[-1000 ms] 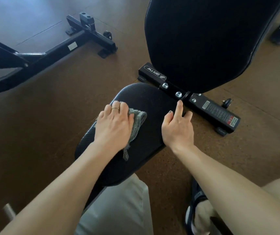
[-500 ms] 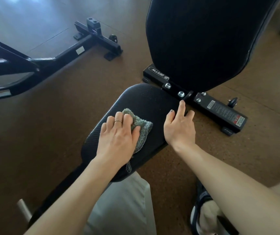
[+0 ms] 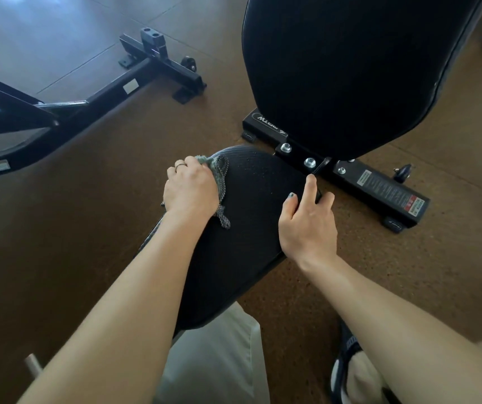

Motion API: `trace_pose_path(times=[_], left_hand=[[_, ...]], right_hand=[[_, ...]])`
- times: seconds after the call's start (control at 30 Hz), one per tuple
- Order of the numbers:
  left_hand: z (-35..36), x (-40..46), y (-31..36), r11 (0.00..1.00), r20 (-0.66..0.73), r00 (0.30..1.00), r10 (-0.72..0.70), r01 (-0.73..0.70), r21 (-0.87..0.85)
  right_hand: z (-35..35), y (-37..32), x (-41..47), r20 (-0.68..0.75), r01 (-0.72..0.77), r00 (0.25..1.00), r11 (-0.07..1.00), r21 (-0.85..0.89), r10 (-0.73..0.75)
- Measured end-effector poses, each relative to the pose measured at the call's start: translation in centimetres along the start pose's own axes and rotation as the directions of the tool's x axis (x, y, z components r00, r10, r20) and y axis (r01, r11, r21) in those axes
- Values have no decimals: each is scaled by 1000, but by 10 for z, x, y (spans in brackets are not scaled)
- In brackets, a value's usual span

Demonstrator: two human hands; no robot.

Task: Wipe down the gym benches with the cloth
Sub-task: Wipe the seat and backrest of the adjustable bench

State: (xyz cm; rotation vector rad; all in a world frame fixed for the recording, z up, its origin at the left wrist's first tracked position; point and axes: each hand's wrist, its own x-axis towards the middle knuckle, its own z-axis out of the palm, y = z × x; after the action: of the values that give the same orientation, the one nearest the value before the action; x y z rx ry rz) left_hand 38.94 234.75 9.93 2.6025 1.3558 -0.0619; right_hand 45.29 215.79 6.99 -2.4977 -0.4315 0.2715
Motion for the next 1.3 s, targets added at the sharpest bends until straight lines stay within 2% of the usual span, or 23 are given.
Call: trace_pose_path(times=[0.13, 0.2, 0.27, 0.33, 0.53, 0.63, 0.73, 0.87, 1.07, 1.2, 1.3], left_hand=[[-5, 20, 5, 996, -4, 996, -87, 87, -29], [-6, 14, 3, 999, -22, 999, -27, 26, -18], [-7, 2, -5, 996, 23, 998, 55, -53, -70], [-14, -9, -10, 992, 75, 994, 78, -70, -103], [-30, -58, -37, 997, 90, 996, 9, -2, -84], [-31, -93, -71, 988, 56, 997, -52, 59, -142], [-35, -121, -90, 982, 40, 998, -56, 62, -180], [-31, -107, -82, 990, 13, 998, -66, 67, -127], [-24, -37, -33, 995, 76, 994, 78, -74, -62], [-23, -53, -36, 997, 55, 996, 75, -73, -29], [-17, -76, -58, 996, -18, 996, 83, -83, 14]], right_hand=[[-1, -1, 0, 0, 12, 1000, 1000, 2, -12], [-1, -1, 0, -2, 12, 1000, 1000, 0, -12], [-1, -2, -1, -3, 21, 1000, 1000, -3, -21], [-2, -1, -1, 3, 22, 1000, 1000, -6, -22], [-4, -3, -1, 19, 11, 1000, 1000, -21, -10], [-3, -3, -2, 24, 8, 1000, 1000, -11, -8], [-1, -4, -1, 6, -7, 1000, 1000, 2, 7], [2, -3, -2, -29, -7, 1000, 1000, -9, 7], [4, 0, 1, -33, 11, 999, 1000, -17, -12], [3, 1, 3, -19, 22, 1000, 1000, -7, -22], [1, 0, 2, 3, -3, 1000, 1000, 6, 3]])
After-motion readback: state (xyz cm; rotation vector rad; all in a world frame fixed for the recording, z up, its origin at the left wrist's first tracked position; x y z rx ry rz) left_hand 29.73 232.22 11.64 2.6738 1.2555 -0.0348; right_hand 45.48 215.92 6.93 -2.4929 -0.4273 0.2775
